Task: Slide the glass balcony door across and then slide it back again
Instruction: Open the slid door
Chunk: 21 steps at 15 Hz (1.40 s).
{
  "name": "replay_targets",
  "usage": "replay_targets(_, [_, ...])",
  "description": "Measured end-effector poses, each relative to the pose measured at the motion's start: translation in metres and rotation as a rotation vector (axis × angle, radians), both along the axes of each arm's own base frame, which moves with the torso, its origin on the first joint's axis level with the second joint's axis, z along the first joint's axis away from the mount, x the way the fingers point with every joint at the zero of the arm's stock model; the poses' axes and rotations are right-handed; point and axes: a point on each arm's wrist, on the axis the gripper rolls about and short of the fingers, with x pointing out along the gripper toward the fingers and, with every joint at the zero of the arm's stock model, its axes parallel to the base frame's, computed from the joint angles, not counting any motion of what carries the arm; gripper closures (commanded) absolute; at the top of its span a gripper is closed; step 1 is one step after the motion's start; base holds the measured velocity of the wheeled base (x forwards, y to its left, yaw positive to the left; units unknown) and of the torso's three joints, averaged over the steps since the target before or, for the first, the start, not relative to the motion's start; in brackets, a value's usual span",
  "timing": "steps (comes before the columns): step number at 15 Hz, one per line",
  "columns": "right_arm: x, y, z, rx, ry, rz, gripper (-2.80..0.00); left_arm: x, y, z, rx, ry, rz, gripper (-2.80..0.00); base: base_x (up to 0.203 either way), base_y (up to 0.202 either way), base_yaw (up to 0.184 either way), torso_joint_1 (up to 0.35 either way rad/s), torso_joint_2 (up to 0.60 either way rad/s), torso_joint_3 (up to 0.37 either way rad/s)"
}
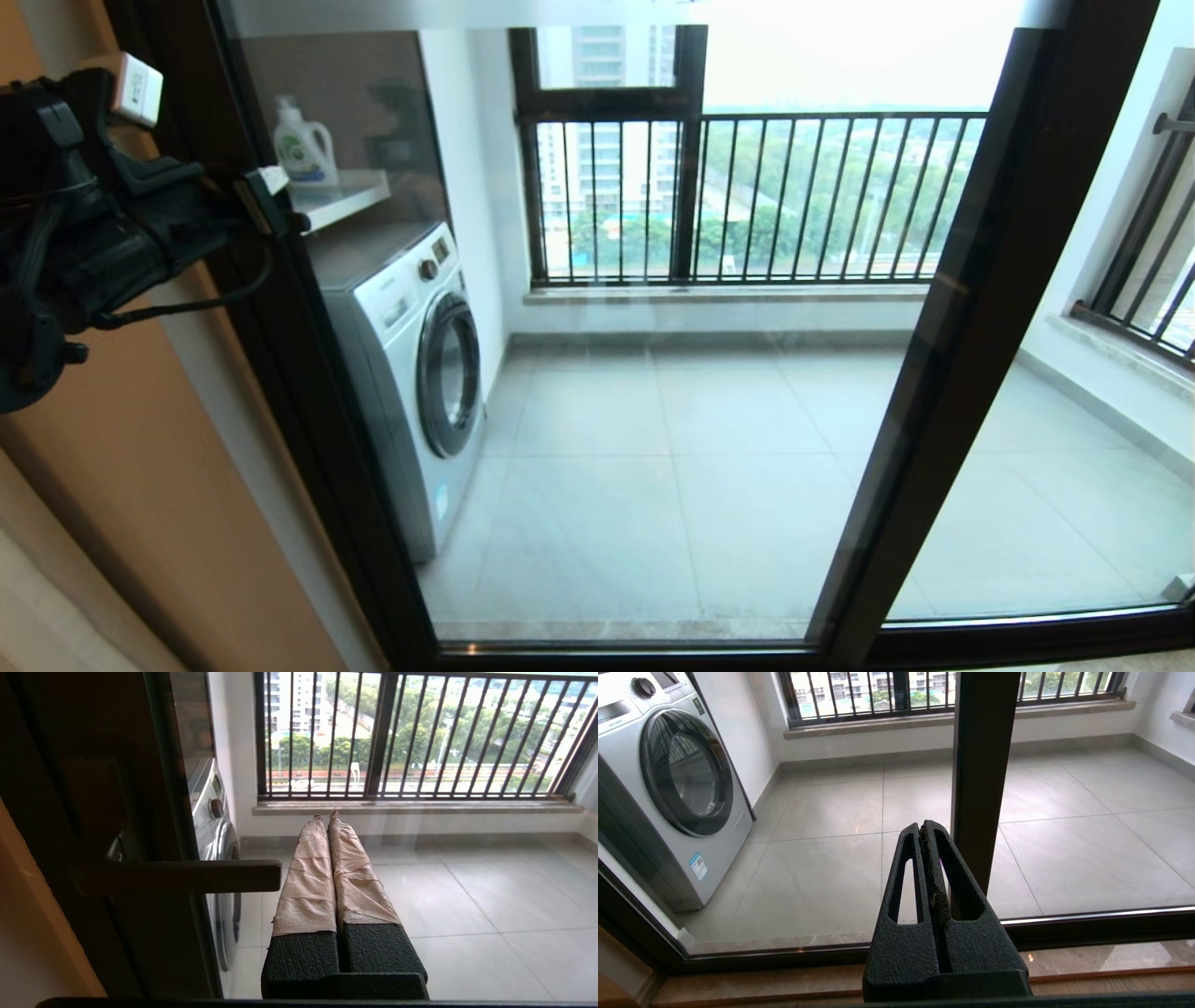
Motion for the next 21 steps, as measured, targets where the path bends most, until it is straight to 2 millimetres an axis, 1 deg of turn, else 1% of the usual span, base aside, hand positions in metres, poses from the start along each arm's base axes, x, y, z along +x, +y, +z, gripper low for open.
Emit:
replay_targets(2, [0.0,0.0,0.0,0.0,0.0,0.0,0.0,0.019,0.009,-0.005,0.0,0.008,0.029,0.0,0.0,0.0,0.0,0.0,0.0,0.0])
replay_targets(4, [0.0,0.0,0.0,0.0,0.0,0.0,0.0,0.032,0.018,-0.009,0.0,0.015,0.055,0.0,0.0,0.0,0.0,0.0,0.0,0.0])
replay_targets(10, [0.0,0.0,0.0,0.0,0.0,0.0,0.0,0.054,0.031,-0.031,0.012,0.055,0.087,0.0,0.0,0.0,0.0,0.0,0.0,0.0])
replay_targets(18, [0.0,0.0,0.0,0.0,0.0,0.0,0.0,0.06,0.04,-0.052,0.008,0.123,0.108,0.0,0.0,0.0,0.0,0.0,0.0,0.0])
replay_targets(21, [0.0,0.0,0.0,0.001,0.0,0.001,0.0,0.059,0.045,-0.069,0.038,0.19,0.132,0.0,0.0,0.0,0.0,0.0,0.0,0.0])
